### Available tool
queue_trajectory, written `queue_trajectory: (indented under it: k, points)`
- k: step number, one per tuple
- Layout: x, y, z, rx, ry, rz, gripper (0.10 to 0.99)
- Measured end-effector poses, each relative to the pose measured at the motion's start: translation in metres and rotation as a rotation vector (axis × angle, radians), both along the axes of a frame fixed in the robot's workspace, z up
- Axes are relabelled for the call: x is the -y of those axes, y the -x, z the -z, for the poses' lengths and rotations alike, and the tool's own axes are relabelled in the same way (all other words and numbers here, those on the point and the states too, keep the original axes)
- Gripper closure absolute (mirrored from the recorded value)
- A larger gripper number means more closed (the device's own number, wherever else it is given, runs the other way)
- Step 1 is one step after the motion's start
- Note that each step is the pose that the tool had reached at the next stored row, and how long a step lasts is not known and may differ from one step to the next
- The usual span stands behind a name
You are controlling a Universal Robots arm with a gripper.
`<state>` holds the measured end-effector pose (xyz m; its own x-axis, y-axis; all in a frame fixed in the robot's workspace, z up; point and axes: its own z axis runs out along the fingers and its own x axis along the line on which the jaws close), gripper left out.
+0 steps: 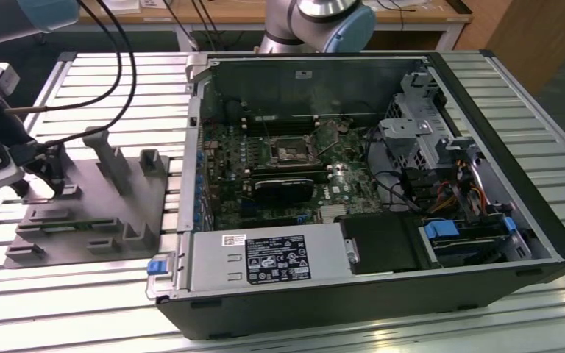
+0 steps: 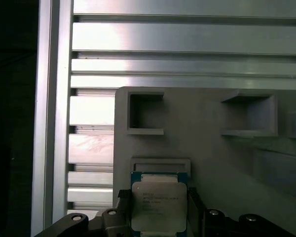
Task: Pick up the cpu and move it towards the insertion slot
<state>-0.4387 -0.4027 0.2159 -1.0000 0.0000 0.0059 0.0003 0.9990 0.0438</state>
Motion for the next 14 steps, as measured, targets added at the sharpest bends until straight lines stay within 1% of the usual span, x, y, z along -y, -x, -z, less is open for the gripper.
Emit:
queue_trajectory:
  k: [6,9,14]
  points:
    - [0.0000,0.0000,-0.0044,0.0001,0.000,0.000,0.545]
    - [0.0000,0.0000,-0.0086,0.0001,0.000,0.000,0.545]
    - [0.0000,0.0000,-0.0131,0.0000,0.000,0.000,0.545]
